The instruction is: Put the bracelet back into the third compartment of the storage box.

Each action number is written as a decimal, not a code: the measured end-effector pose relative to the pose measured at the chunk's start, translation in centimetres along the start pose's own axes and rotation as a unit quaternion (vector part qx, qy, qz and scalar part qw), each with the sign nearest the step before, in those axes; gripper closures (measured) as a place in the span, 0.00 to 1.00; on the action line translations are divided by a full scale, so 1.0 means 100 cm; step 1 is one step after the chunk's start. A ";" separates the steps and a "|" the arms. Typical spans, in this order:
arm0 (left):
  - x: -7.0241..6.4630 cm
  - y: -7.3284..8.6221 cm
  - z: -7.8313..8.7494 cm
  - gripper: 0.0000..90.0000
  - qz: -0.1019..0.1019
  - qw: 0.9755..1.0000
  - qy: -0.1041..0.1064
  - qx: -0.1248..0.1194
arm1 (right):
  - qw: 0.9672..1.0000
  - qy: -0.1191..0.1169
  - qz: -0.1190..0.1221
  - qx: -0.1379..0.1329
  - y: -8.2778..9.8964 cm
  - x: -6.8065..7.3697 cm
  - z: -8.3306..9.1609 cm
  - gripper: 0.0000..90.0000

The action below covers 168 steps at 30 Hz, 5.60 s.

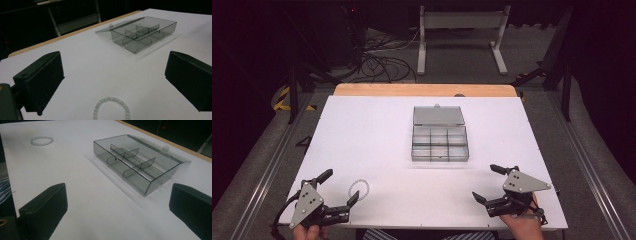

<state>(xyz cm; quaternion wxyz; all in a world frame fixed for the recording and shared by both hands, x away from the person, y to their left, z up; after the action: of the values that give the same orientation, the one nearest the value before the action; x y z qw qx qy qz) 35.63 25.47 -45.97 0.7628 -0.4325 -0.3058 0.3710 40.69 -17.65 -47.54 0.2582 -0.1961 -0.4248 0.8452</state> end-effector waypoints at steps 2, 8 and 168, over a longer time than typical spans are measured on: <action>0.000 0.000 0.000 0.03 -0.005 1.000 -0.003 -0.001 | 1.000 -0.002 0.002 0.000 -0.001 0.001 0.000 0.03; -0.001 -0.001 0.001 0.03 -0.012 1.000 -0.006 0.000 | 1.000 -0.002 0.005 0.003 -0.002 0.003 -0.001 0.04; 0.011 0.001 0.007 0.03 0.011 1.000 0.002 -0.005 | 0.971 -0.216 0.042 0.089 -0.136 0.157 -0.241 0.53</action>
<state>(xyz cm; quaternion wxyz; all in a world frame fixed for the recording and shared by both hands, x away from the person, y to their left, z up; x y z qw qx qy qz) 35.66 26.72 -45.63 0.7568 -0.4406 -0.3017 0.3770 45.24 13.52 -51.71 0.1412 -0.0025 -0.3850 0.9121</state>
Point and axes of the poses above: each handheld gripper's, and its own axes: z roughly backward along the jaws, y roughly out of its underside, x roughly to its left, the point moved 6 cm from there along -z, roughly forward along the jaws, and after that the axes turned 10 degrees about x, right-handed, at the moved point
